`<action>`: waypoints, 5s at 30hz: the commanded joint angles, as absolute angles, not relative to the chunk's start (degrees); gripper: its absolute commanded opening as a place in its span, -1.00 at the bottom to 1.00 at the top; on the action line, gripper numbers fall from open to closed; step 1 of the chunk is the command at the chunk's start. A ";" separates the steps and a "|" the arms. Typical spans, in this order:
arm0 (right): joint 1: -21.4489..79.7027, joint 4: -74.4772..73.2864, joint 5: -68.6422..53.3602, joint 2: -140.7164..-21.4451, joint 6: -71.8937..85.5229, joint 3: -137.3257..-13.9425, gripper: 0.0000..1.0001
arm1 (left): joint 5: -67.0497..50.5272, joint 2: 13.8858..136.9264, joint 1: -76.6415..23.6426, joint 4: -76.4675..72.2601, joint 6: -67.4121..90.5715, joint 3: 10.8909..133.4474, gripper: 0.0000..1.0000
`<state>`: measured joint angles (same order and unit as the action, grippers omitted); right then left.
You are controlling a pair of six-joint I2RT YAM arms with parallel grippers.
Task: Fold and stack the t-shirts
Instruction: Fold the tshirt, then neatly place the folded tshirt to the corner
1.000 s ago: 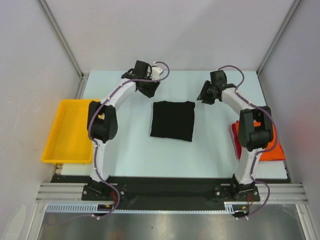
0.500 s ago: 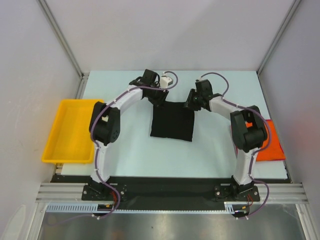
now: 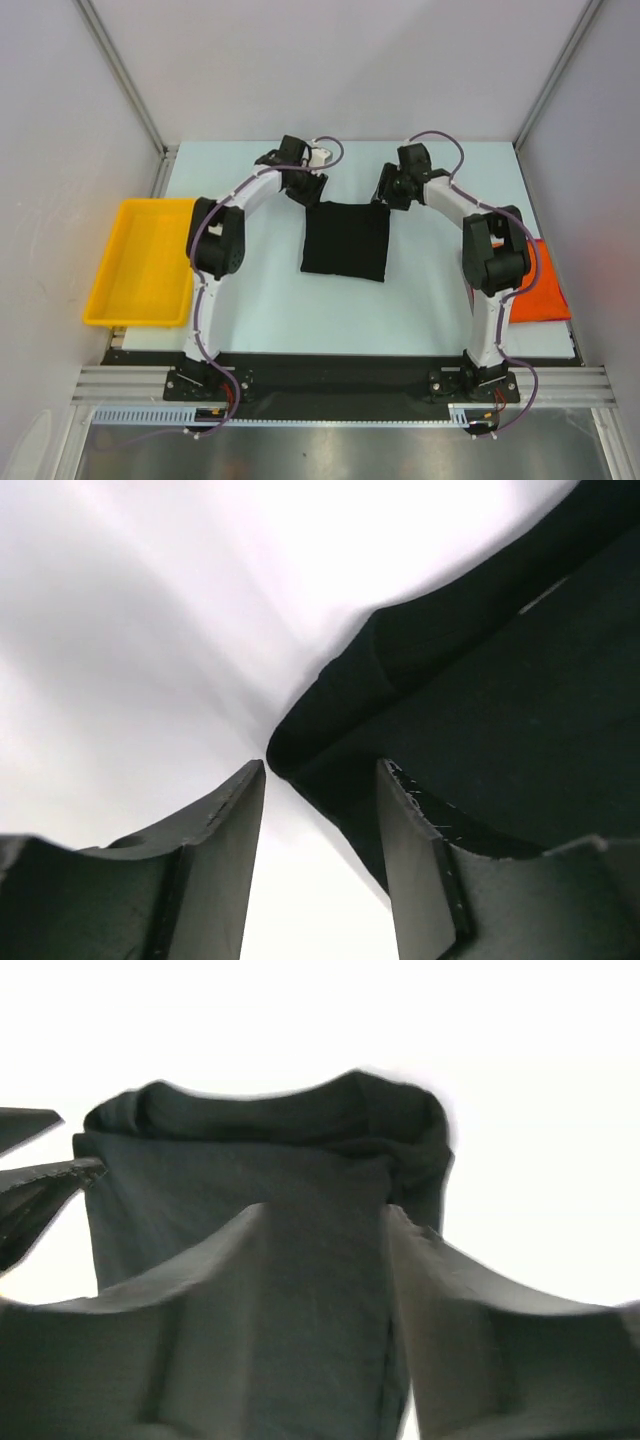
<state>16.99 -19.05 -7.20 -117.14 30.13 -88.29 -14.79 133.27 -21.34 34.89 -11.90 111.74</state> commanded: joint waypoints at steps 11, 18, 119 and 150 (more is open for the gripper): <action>16.26 -24.62 -17.04 -105.73 27.77 -70.49 0.68 | -18.81 108.22 -18.63 35.16 -13.88 96.69 0.46; 15.91 -16.81 -24.77 -109.51 31.28 -66.89 0.35 | -19.07 99.50 -17.06 37.70 -16.52 90.62 0.60; -9.74 -59.60 25.40 -56.52 -18.11 -72.08 -1.00 | -25.75 99.32 -8.09 36.74 -17.22 96.94 0.73; -27.95 -29.29 26.72 -68.47 -21.01 -53.71 -0.97 | -26.46 99.49 -8.09 38.32 -16.43 97.29 0.99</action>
<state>-26.81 -35.53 23.70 -68.27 -20.67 -55.33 -25.69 99.39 -8.49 38.04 -16.53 94.65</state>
